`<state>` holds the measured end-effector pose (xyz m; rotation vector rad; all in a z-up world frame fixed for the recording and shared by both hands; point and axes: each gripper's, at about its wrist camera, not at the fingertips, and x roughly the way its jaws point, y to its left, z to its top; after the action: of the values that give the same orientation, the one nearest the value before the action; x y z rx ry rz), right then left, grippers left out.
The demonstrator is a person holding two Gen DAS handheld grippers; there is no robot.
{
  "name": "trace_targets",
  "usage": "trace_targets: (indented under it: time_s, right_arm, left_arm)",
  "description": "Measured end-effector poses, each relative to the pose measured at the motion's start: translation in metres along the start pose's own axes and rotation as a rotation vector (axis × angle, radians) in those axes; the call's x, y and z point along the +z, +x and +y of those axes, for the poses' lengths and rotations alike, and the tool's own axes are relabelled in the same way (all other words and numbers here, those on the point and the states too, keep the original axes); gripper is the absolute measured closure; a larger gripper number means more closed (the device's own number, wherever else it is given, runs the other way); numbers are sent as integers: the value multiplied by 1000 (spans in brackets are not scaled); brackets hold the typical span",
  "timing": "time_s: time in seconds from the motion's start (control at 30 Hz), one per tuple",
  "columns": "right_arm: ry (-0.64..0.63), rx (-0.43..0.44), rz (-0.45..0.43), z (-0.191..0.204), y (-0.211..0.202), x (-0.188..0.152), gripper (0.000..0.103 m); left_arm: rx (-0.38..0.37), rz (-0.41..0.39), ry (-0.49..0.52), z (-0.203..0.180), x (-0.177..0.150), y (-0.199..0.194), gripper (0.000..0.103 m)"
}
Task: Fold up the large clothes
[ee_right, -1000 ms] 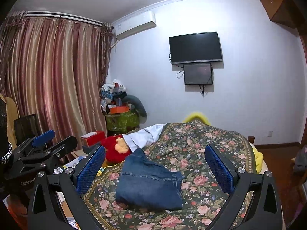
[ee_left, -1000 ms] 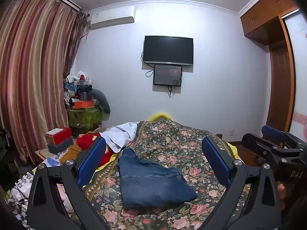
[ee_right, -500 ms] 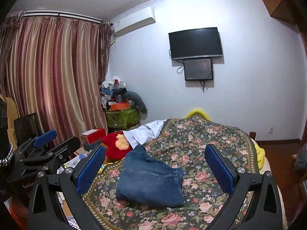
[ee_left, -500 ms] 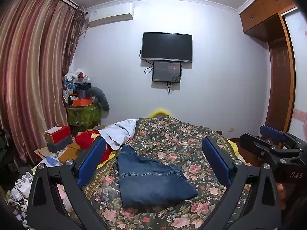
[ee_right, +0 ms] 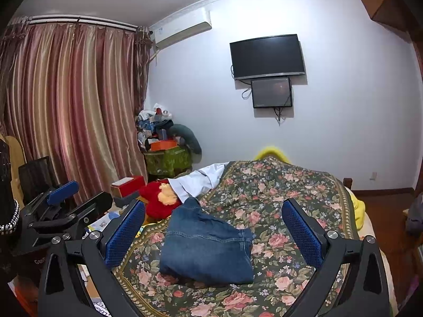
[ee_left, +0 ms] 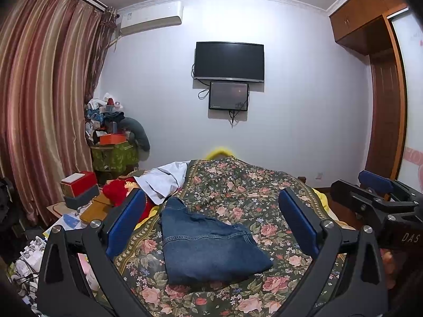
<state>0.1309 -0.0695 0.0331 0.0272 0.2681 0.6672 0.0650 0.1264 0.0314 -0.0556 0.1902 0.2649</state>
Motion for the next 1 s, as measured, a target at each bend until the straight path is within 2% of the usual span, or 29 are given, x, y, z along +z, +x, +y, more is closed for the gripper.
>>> trace_targets:
  time_s: [1.0]
  right_arm:
    - [-2,-3,0,-1,2,-1,0]
  left_arm:
    - [-15,7,-32,-4,-2,2,1]
